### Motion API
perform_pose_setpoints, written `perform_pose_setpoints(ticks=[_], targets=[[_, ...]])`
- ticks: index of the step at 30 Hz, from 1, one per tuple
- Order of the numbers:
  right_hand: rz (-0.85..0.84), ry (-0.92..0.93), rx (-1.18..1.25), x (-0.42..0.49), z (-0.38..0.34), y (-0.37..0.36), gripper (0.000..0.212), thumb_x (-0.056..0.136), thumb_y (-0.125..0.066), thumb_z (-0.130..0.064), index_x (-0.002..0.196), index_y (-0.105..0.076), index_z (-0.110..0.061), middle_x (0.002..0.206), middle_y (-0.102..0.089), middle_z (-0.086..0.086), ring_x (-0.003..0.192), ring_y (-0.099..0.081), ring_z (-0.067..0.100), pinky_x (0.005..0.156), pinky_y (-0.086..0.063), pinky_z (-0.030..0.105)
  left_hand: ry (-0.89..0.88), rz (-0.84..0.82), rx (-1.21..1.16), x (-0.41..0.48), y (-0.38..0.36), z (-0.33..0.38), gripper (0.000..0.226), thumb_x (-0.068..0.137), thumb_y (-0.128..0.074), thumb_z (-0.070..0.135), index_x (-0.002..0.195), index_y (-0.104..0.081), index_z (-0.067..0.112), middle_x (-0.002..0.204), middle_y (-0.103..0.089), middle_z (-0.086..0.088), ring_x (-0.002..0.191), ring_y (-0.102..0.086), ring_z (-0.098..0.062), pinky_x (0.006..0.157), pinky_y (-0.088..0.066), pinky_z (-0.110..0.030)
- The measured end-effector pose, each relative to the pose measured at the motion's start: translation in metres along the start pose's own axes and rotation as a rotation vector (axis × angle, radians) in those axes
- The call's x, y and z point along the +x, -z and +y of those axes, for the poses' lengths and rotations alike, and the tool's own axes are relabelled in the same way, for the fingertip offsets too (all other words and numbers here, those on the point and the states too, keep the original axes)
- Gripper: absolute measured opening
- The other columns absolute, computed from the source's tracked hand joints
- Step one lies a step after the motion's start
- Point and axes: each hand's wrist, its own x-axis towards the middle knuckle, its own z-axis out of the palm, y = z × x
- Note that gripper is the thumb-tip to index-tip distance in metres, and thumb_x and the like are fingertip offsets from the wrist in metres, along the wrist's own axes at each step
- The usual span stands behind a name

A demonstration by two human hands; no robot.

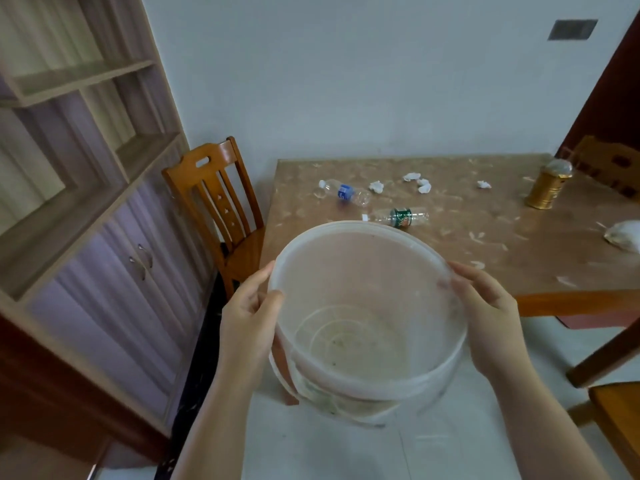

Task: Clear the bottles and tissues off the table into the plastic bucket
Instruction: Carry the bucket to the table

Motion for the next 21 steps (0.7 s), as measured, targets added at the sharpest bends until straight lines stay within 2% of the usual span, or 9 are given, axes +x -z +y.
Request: perform_pose_setpoints(ticks=[2, 5, 8, 10, 14, 19, 21], targets=[[-0.009, 0.021, -0.007, 0.034, 0.003, 0.0, 0.023, 0.083, -0.059, -0.011, 0.086, -0.069, -0.032, 0.07, -0.069, -0.02, 0.064, -0.061, -0.005, 0.057, -0.049, 0.01, -0.011, -0.008, -0.008, 0.024, -0.023, 0.001, 0.039, 0.083, -0.059, 0.019, 0.104, -0.063, 0.052, 0.108, -0.067, 0.018, 0.094, -0.065, -0.006, 0.072, -0.057, -0.027], [-0.02, 0.035, -0.017, 0.084, 0.003, 0.0, 0.021, 0.085, -0.057, -0.012, 0.097, -0.066, -0.025, 0.077, -0.066, -0.014, 0.063, -0.06, -0.01, 0.061, -0.049, 0.016, -0.026, 0.003, -0.033, 0.059, -0.063, 0.01, 0.038, 0.083, -0.059, 0.018, 0.102, -0.065, 0.05, 0.107, -0.067, 0.019, 0.092, -0.065, -0.003, 0.069, -0.057, -0.024], [-0.032, 0.039, -0.025, 0.132, 0.004, -0.002, 0.021, 0.086, -0.056, -0.011, 0.101, -0.065, -0.023, 0.082, -0.063, -0.01, 0.062, -0.059, -0.01, 0.065, -0.049, 0.022, -0.035, 0.039, -0.071, 0.094, -0.099, 0.024, 0.039, 0.083, -0.058, 0.013, 0.085, -0.066, 0.051, 0.087, -0.068, 0.031, 0.081, -0.063, 0.01, 0.053, -0.05, -0.01], [-0.035, 0.045, -0.02, 0.163, 0.007, -0.006, 0.023, 0.085, -0.055, -0.01, 0.102, -0.065, -0.021, 0.083, -0.064, -0.009, 0.064, -0.06, -0.009, 0.065, -0.049, 0.021, -0.051, 0.057, -0.068, 0.116, -0.117, 0.03, 0.041, 0.082, -0.059, 0.011, 0.08, -0.066, 0.052, 0.081, -0.065, 0.039, 0.08, -0.062, 0.012, 0.052, -0.048, -0.009], [-0.06, 0.031, 0.019, 0.212, 0.016, -0.025, 0.026, 0.086, -0.053, -0.009, 0.09, -0.066, -0.032, 0.082, -0.064, -0.001, 0.061, -0.059, -0.005, 0.058, -0.048, 0.011, -0.084, 0.101, -0.041, 0.156, -0.134, 0.029, 0.041, 0.082, -0.057, 0.011, 0.089, -0.066, 0.05, 0.092, -0.071, 0.023, 0.077, -0.067, -0.004, 0.051, -0.05, -0.015], [-0.104, -0.02, 0.019, 0.255, 0.034, -0.059, 0.028, 0.084, -0.057, -0.013, 0.083, -0.067, -0.038, 0.082, -0.068, -0.003, 0.065, -0.062, -0.001, 0.067, -0.051, 0.027, -0.087, 0.128, -0.007, 0.211, -0.14, 0.019, 0.039, 0.082, -0.057, 0.011, 0.095, -0.066, 0.047, 0.095, -0.069, 0.019, 0.077, -0.067, -0.006, 0.049, -0.051, -0.017], [-0.098, -0.025, -0.006, 0.271, 0.041, -0.074, 0.029, 0.083, -0.057, -0.014, 0.083, -0.068, -0.041, 0.081, -0.068, -0.003, 0.065, -0.063, 0.0, 0.064, -0.05, 0.027, -0.084, 0.122, 0.004, 0.237, -0.14, 0.012, 0.041, 0.082, -0.057, 0.01, 0.102, -0.066, 0.045, 0.097, -0.066, 0.024, 0.082, -0.067, -0.003, 0.054, -0.055, -0.02]])
